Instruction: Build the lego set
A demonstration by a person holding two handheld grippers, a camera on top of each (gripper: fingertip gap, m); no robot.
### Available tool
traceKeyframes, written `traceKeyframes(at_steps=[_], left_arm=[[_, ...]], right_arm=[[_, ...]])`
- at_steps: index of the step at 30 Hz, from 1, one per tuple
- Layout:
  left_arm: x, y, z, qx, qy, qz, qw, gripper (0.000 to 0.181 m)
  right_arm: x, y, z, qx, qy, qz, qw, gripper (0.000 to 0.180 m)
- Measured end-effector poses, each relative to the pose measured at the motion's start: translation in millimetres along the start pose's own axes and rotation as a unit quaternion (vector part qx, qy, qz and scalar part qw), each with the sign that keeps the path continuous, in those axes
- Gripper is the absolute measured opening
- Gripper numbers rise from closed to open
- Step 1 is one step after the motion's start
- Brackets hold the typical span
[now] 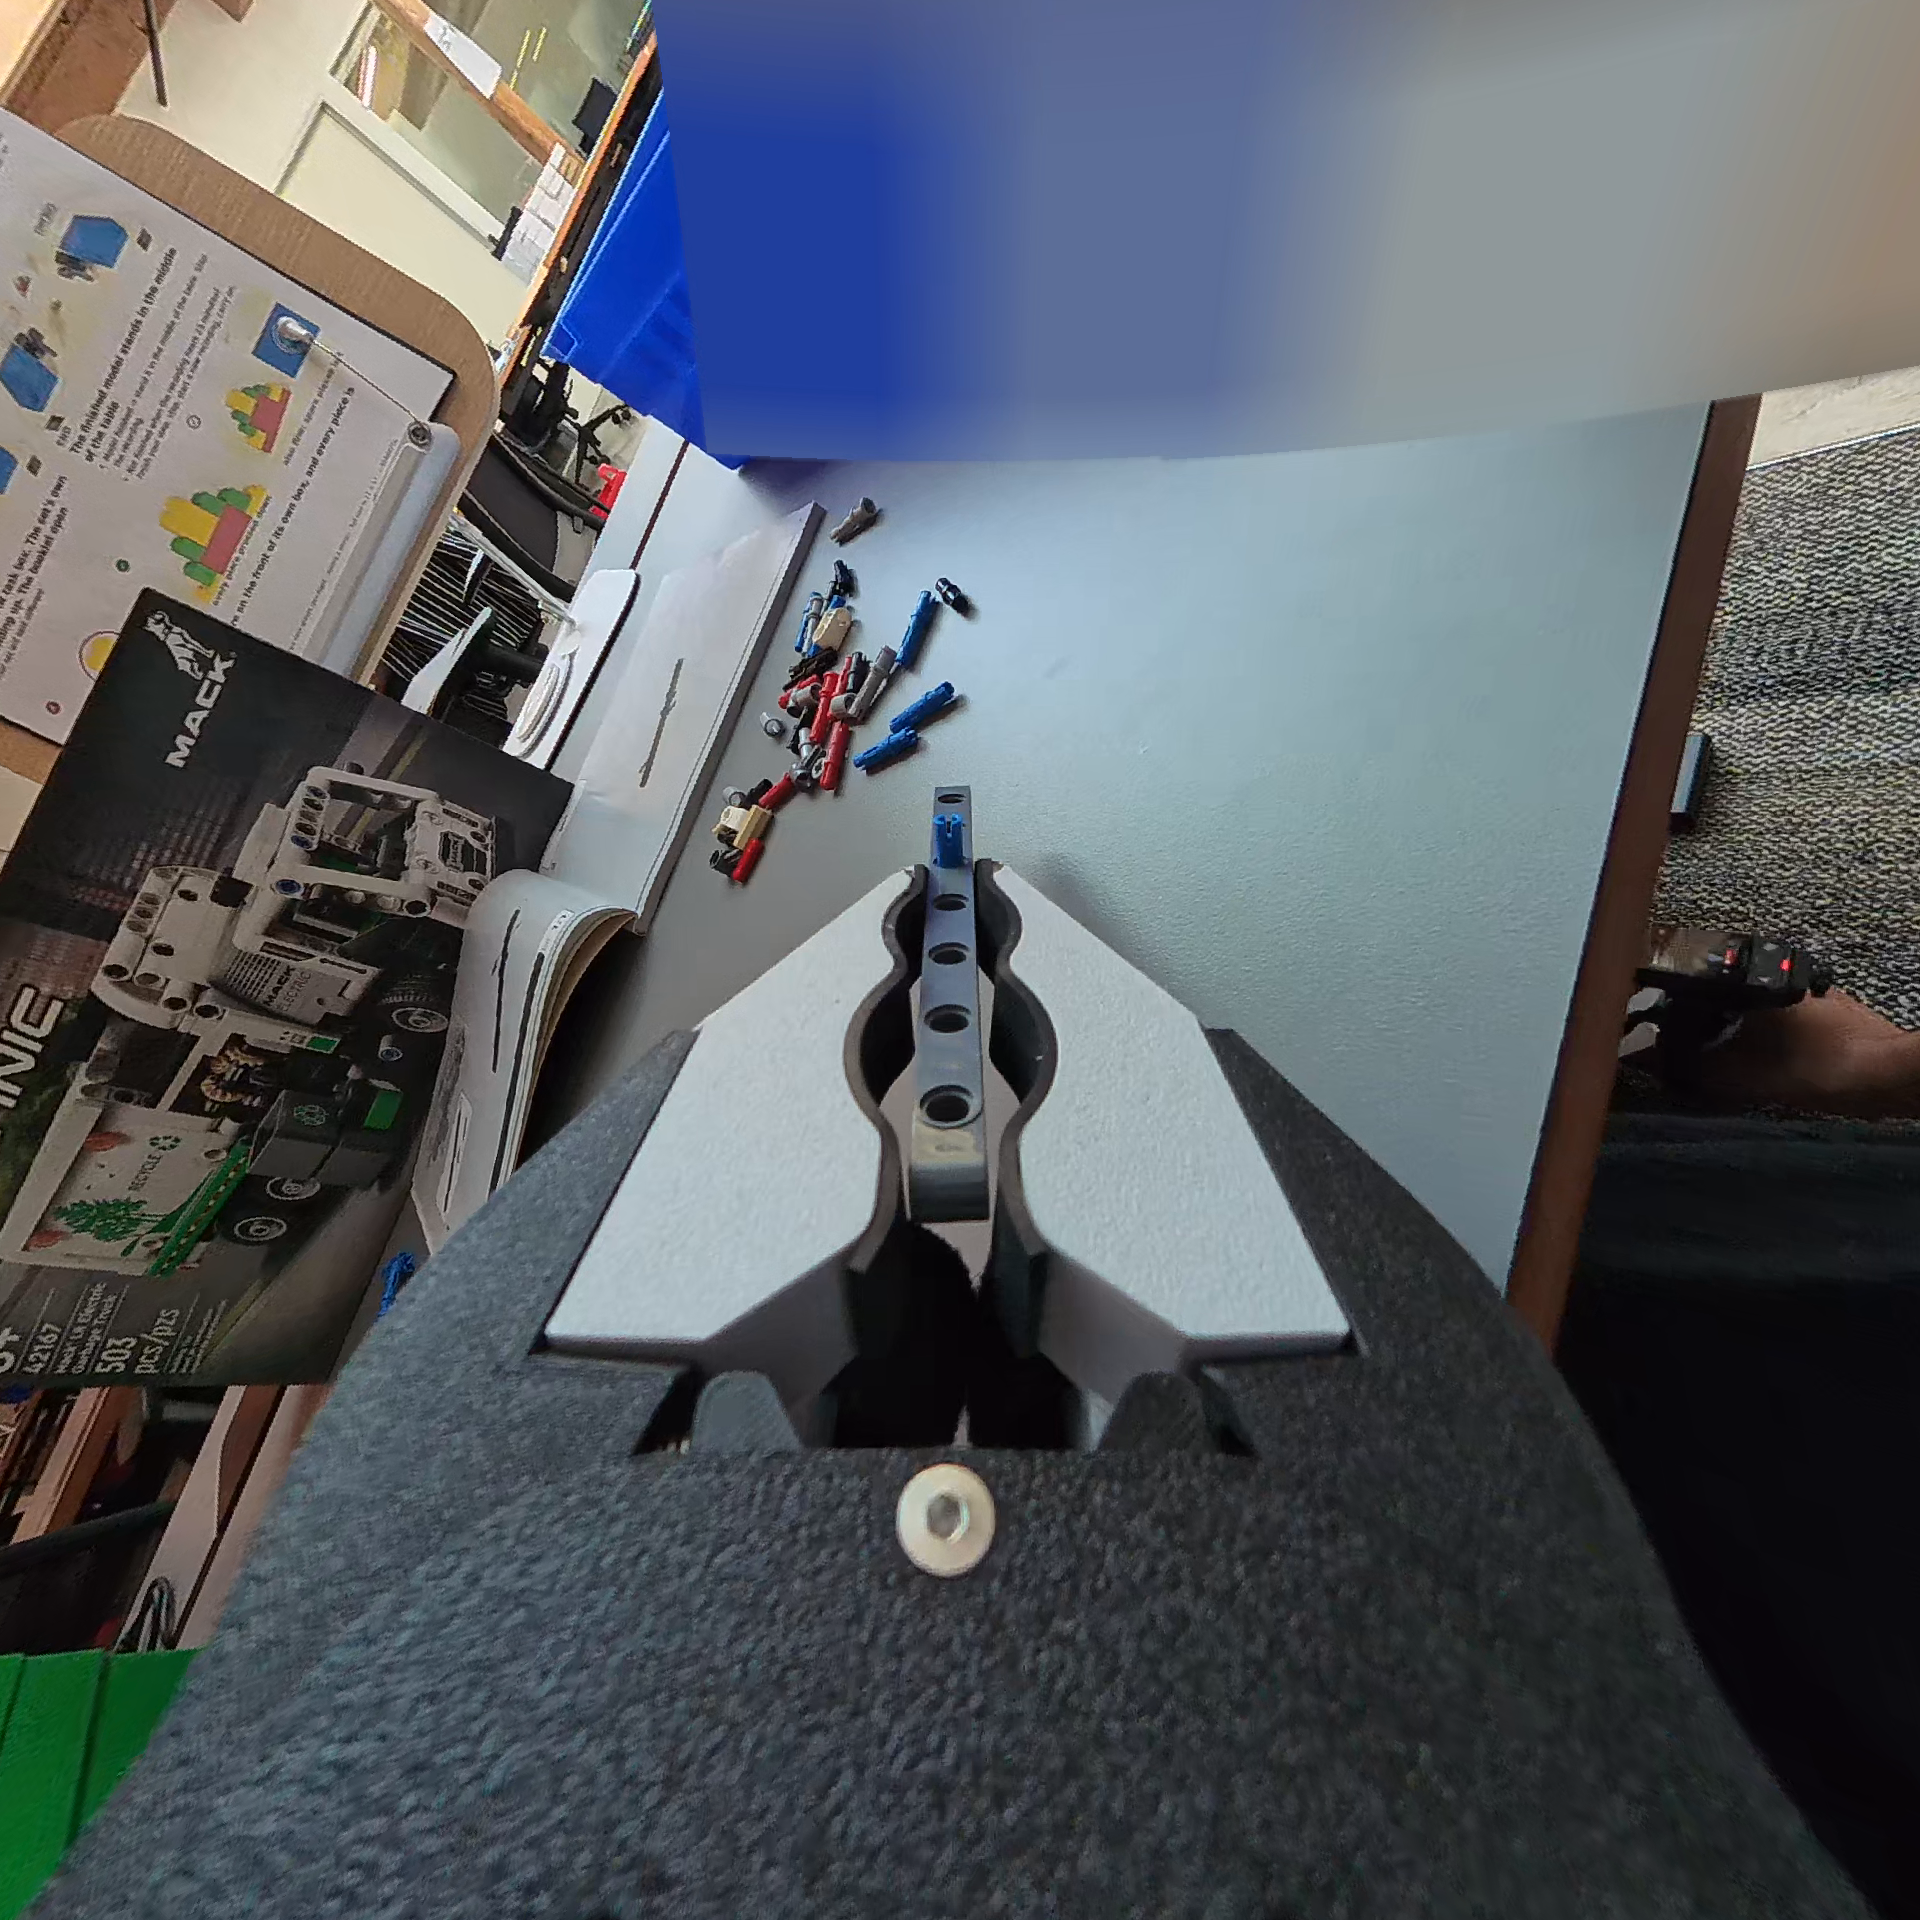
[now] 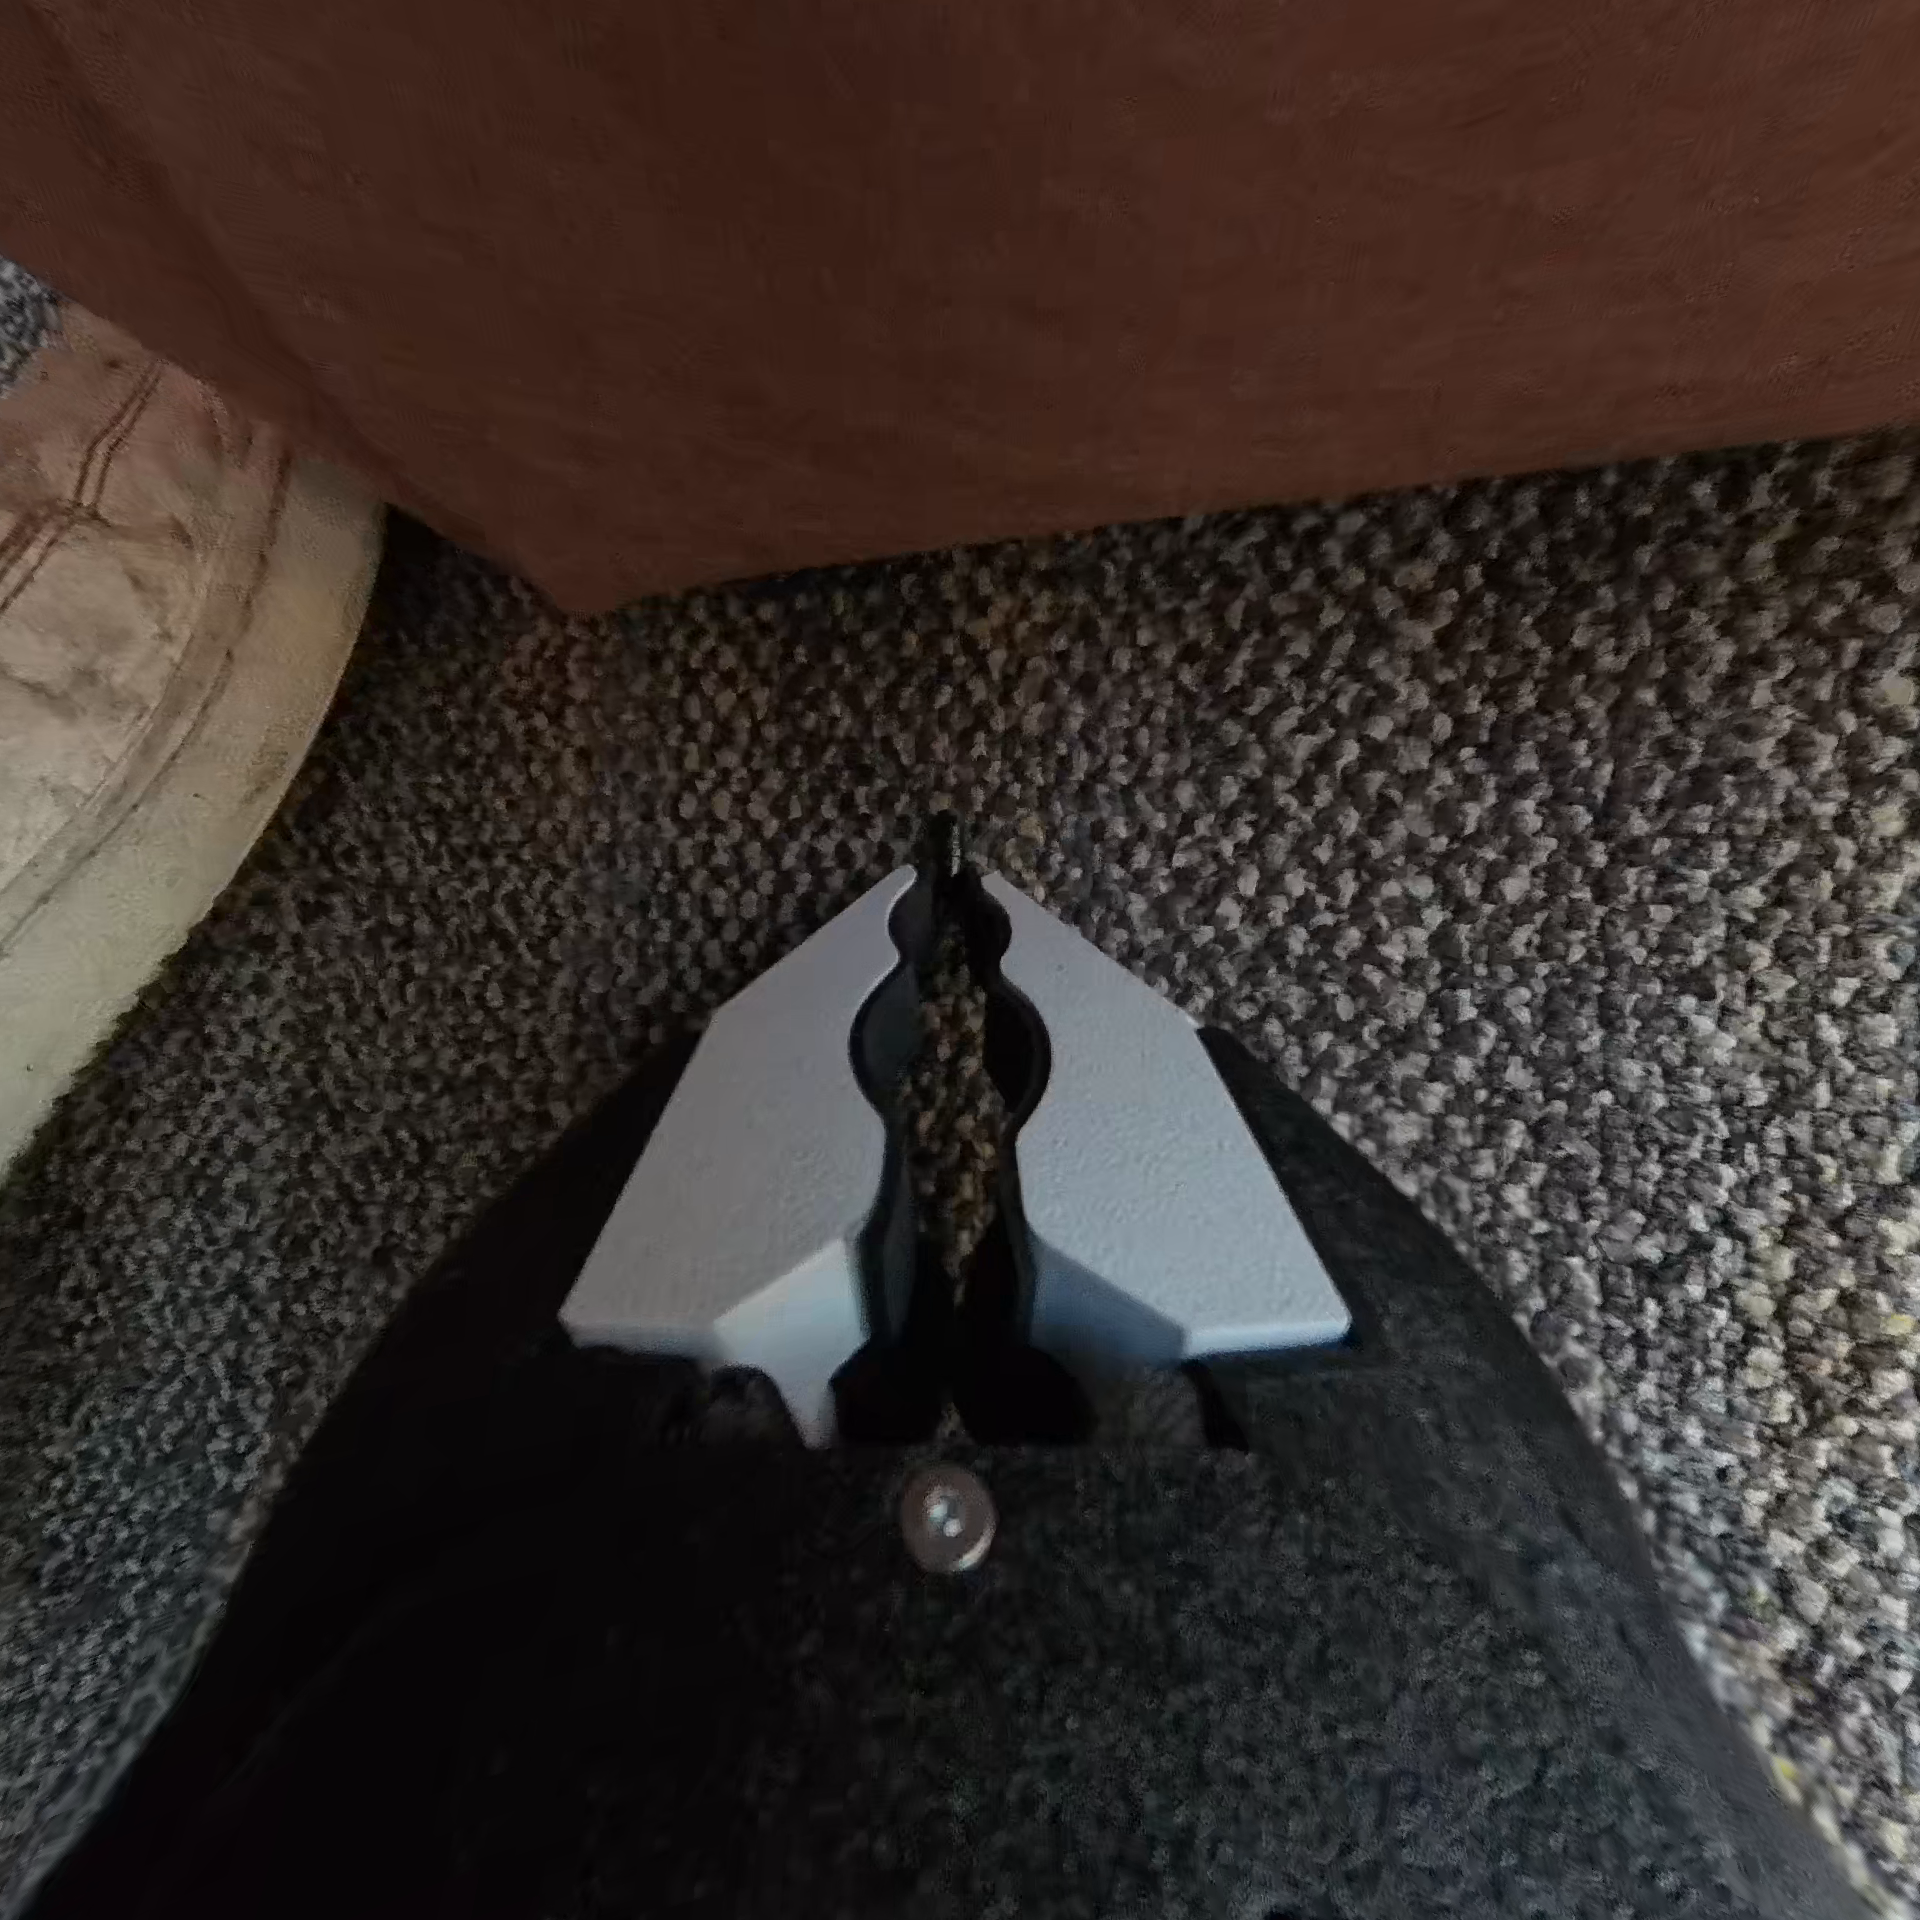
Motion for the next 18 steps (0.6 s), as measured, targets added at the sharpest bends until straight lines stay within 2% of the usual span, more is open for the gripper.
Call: traceKeyframes(at_steps=[4, 7, 11, 18], left_arm=[[0, 0, 0, 0.002, 0.0, -0.001, 1.0, 0.007], [0, -1, 2, 0.009, -0.002, -0.002, 1.0, 0.007], [-1, -4, 4, 0.021, -0.005, -0.006, 1.0, 0.007], [-1, -11, 11, 0.052, -0.018, -0.02, 0.998, 0.007]], right_arm=[[-5, -16, 4, 0.027, -0.008, 0.03, 0.999, 0.003], [-14, -59, 11, 0.067, -0.022, 0.05, 0.996, 0.003], [-41, -168, 41, 0.146, -0.067, 0.066, 0.985, 0.003], [-129, -407, 123, 0.252, -0.102, 0.148, 0.951, 0.004]])
Point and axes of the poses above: each gripper's, where its closed fingertips meet, y out along the fingers, z out of its top, x = y × z across the jaws, the point moved 2 cm from there along -y, back along the fingers, and after that the axes turned 9 degrees about -y, right-handed, at the moved point
